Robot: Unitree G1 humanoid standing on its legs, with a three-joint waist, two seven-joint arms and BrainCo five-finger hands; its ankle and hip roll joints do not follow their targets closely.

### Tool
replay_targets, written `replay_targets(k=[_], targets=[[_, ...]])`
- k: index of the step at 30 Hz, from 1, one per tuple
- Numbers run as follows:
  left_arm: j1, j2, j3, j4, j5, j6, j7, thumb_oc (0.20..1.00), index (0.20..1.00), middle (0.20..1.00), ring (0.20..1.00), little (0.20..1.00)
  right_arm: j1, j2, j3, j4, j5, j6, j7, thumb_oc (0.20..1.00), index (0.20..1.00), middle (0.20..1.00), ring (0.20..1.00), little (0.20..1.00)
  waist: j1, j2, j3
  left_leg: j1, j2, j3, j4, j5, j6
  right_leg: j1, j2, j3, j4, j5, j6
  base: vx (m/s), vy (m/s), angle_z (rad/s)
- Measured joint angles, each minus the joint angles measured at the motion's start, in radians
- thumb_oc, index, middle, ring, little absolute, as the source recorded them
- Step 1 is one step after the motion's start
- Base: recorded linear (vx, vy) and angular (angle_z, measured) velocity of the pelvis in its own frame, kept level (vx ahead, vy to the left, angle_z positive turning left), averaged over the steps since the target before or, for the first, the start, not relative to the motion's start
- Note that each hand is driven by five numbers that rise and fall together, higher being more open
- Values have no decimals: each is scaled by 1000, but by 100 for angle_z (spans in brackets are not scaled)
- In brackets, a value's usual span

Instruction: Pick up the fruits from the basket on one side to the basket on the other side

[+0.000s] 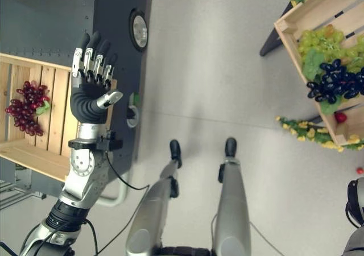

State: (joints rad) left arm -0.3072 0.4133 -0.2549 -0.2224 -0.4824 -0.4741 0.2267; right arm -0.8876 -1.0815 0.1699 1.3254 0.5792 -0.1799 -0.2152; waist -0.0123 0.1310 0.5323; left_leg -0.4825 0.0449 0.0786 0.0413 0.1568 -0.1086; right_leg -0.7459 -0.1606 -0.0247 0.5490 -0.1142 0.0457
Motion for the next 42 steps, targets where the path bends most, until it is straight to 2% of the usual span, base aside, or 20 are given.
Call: replay_targets(k=[21,25,26,27,30,31,35,38,42], targets=[[12,0,2,-16,-1,0,18,1000,1000,1000,1000,1000,-53,-9,0,16,-1,12,-25,1000,1000,1000,1000,1000,0,1,-1,17,-1,-6,0,13,1,9,-2,0,14,1,-3,0,0,0],[14,0,2,-16,0,2,36,1000,1000,1000,1000,1000,-67,-9,39,-6,-32,15,-67,1000,1000,1000,1000,1000,0,1,-1,35,-2,-7,-1,13,1,29,-2,-2,11,2,-5,0,0,0],[13,-1,2,-17,0,3,43,1000,1000,1000,1000,1000,-66,-9,76,-57,-66,15,-83,1000,1000,1000,1000,1000,-4,2,-1,41,-2,-7,-1,13,1,36,-2,-2,10,2,-5,0,0,0],[13,-6,9,-23,4,3,52,1000,1000,1000,1000,1000,-33,-8,86,-193,-108,19,-117,1000,1000,1000,1000,1000,-23,2,-1,46,0,-6,-2,13,1,41,0,-2,8,-2,1,0,0,0],[19,-22,46,-27,55,4,76,1000,1000,1000,1000,1000,70,3,66,-569,-228,-16,-167,1000,1000,1000,1000,1000,-38,2,-1,55,4,-2,-3,13,1,46,5,1,9,-3,-1,1,2,-4],[19,-20,51,-27,74,4,87,1000,1000,1000,1000,1000,114,13,67,-687,-297,-47,-183,1000,1000,1000,1000,1000,-34,2,-1,60,7,-3,-4,13,1,51,7,-1,9,-4,-4,3,7,-4],[3,-20,60,-32,120,2,101,1000,1000,1000,1000,1000,193,54,52,-804,-523,-40,-265,1000,1000,1000,1000,1000,-28,2,-2,76,14,-4,-11,10,5,65,14,-5,10,-7,-9,0,0,0],[10,-21,66,-31,120,3,117,1000,1000,1000,1000,1000,304,144,33,-931,-675,-18,-281,1000,1000,1000,1000,1000,-28,2,-2,103,17,-7,-17,13,0,93,15,-12,6,-9,-17,0,0,0],[5,-23,64,-30,120,1,117,1000,1000,1000,1000,1000,340,228,69,-939,-748,-10,-267,1000,1000,1000,1000,1000,-29,2,-2,127,18,-8,-18,13,0,122,16,-15,0,-12,-12,0,0,0]])
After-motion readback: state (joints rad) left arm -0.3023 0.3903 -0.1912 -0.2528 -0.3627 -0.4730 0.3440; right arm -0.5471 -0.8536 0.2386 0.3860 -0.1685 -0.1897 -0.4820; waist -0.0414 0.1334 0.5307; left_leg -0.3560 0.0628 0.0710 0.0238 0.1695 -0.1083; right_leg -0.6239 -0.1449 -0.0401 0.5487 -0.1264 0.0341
